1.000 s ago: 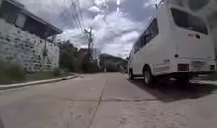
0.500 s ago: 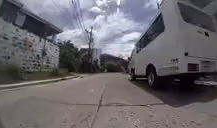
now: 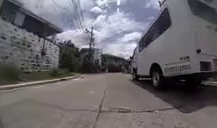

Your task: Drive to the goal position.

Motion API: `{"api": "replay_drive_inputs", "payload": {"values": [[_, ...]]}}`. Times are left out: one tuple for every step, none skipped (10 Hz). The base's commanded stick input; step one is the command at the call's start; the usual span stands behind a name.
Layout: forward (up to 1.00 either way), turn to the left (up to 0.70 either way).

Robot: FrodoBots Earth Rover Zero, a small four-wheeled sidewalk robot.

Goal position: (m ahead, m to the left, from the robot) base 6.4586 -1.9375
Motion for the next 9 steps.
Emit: {"api": "replay_drive_inputs", "payload": {"values": [[0.50,0.00],[0.50,0.00],[0.50,0.00],[0.50,0.00],[0.50,0.00],[0.50,-0.31],[0.50,-0.50],[0.50,-0.50],[0.50,-0.50]]}}
